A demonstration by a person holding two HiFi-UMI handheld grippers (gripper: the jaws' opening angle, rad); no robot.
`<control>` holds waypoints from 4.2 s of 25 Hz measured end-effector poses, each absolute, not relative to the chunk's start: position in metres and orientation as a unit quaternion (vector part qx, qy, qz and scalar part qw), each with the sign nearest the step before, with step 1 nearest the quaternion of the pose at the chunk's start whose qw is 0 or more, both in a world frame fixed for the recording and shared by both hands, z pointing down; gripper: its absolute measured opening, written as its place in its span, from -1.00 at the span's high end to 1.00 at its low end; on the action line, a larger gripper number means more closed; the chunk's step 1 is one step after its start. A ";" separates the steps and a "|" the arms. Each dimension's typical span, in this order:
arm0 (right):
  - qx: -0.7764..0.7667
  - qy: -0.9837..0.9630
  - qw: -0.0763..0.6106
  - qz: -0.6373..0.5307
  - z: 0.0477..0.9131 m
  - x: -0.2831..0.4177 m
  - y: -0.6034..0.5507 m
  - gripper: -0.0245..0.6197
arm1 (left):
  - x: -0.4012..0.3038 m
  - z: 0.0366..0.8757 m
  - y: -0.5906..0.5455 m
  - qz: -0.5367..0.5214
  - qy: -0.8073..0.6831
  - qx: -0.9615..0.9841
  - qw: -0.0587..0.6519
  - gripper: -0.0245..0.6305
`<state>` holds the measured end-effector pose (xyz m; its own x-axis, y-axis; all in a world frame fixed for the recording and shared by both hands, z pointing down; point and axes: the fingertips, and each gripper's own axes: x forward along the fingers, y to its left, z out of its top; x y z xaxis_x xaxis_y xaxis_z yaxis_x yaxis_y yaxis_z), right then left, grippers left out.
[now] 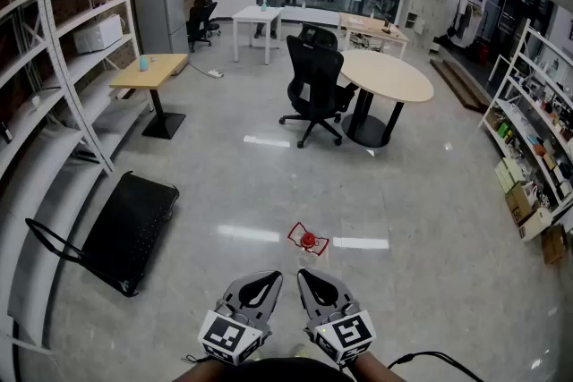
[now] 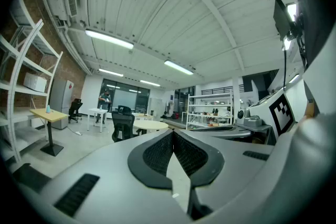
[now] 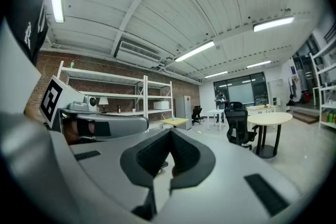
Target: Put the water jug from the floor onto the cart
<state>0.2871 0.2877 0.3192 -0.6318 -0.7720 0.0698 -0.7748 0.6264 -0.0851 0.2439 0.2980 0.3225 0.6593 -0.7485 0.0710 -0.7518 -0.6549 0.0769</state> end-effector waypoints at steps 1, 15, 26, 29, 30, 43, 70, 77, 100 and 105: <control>0.428 -0.902 0.013 0.054 0.319 0.287 0.288 0.92 | 0.246 0.319 0.299 0.015 -0.411 0.910 0.049 0.92; 0.424 -0.904 0.013 0.056 0.320 0.286 0.292 0.92 | 0.253 0.313 0.301 0.014 -0.408 0.911 0.051 0.92; 0.414 -0.908 -0.010 0.053 0.323 0.271 0.299 0.91 | 0.240 0.321 0.306 0.010 -0.402 0.914 0.057 0.92; 0.421 -0.906 -0.013 0.046 0.330 0.264 0.298 0.91 | 0.231 0.326 0.308 0.000 -0.394 0.917 0.062 0.92; 0.426 -0.903 -0.011 0.052 0.333 0.262 0.297 0.91 | 0.227 0.325 0.308 -0.006 -0.391 0.918 0.063 0.92; 0.504 -0.859 0.016 0.092 0.369 0.256 0.263 0.86 | 0.190 0.330 0.302 -0.021 -0.342 0.937 0.067 0.92; 0.529 -0.818 0.084 0.209 0.548 0.382 -0.024 0.85 | 0.323 0.427 0.007 0.019 -0.335 0.936 0.108 0.92; 0.583 -0.728 0.163 0.322 0.754 0.436 -0.048 0.61 | 0.332 0.495 -0.002 0.026 -0.311 0.940 0.138 0.92; 0.565 -0.583 0.132 0.569 1.021 0.466 -0.080 0.80 | 0.311 0.650 -0.010 0.085 -0.299 0.932 0.188 0.92; 0.536 -0.612 0.125 0.568 0.950 0.442 -0.080 0.80 | 0.303 0.597 -0.010 0.104 -0.294 0.935 0.166 0.92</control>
